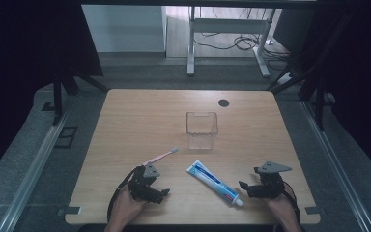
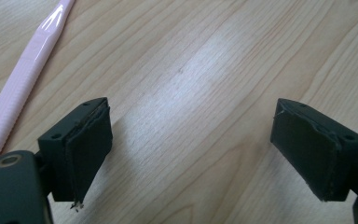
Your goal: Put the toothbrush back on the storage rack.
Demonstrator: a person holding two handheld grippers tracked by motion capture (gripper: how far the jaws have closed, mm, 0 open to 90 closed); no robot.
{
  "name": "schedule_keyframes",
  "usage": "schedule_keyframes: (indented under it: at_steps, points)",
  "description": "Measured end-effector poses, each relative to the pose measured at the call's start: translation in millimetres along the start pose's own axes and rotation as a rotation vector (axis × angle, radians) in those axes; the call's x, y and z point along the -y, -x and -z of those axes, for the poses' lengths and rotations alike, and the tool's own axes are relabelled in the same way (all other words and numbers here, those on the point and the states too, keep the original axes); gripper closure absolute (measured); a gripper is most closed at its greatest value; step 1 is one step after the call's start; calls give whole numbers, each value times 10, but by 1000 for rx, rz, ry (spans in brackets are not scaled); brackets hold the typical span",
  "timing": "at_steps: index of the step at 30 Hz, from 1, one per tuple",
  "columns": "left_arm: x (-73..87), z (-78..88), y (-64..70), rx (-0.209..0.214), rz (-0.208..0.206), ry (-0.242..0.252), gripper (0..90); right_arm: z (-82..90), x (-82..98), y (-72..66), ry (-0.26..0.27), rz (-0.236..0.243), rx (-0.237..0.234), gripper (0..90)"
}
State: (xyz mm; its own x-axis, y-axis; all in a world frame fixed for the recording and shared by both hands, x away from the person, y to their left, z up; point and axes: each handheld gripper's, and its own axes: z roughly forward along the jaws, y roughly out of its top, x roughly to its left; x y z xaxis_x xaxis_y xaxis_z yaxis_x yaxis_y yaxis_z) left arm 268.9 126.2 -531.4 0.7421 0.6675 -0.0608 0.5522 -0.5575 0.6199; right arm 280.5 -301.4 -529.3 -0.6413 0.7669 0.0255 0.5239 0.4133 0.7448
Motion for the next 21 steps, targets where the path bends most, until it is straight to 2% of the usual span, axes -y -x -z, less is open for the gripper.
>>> schedule_keyframes:
  at_steps: [5,10,21]
  points:
    - [6,14,-11,-21,22,15,129,3,-2,-4,10,4,2,142]
    - [0,24,-33,-13,25,36,130,-2,0,-2,10,7,-2,142]
    - [-59,46,-36,10,54,7,138,-2,5,6,8,7,0,142]
